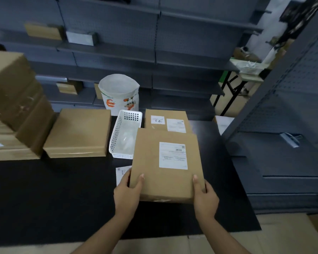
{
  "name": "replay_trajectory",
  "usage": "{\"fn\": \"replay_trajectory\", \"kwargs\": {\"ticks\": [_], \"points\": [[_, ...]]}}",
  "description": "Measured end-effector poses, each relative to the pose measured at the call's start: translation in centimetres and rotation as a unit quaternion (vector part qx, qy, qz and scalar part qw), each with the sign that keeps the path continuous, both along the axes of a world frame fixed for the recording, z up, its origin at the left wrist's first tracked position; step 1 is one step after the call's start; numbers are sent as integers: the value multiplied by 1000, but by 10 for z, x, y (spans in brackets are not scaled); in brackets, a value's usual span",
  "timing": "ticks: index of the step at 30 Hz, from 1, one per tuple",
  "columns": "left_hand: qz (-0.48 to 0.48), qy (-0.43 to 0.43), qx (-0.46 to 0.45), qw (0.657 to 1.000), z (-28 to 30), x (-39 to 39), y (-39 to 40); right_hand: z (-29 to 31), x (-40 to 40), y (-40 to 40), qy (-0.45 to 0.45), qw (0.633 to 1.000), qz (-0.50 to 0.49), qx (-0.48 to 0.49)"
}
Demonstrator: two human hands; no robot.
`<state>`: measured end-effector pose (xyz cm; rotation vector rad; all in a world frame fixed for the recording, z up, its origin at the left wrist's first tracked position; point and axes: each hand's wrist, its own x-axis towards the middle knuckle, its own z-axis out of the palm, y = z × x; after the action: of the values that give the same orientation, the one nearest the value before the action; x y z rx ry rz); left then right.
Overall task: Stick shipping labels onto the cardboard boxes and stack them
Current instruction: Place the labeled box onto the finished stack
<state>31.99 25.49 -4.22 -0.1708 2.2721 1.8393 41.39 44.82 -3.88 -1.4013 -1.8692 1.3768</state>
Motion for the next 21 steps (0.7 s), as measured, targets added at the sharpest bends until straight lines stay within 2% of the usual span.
{"fn": "replay_trajectory", "kwargs": {"ticks": [5, 13, 21], "points": [[12, 16, -25, 999, 13, -39, 34, 12, -43, 40, 19, 1000, 18, 0], [-8, 90, -24, 996, 42, -158, 91, 42, -153, 92, 70, 997, 9, -6], [-17, 55, -16, 998, 13, -212, 138, 21, -215, 143, 33, 999, 18, -34]]}}
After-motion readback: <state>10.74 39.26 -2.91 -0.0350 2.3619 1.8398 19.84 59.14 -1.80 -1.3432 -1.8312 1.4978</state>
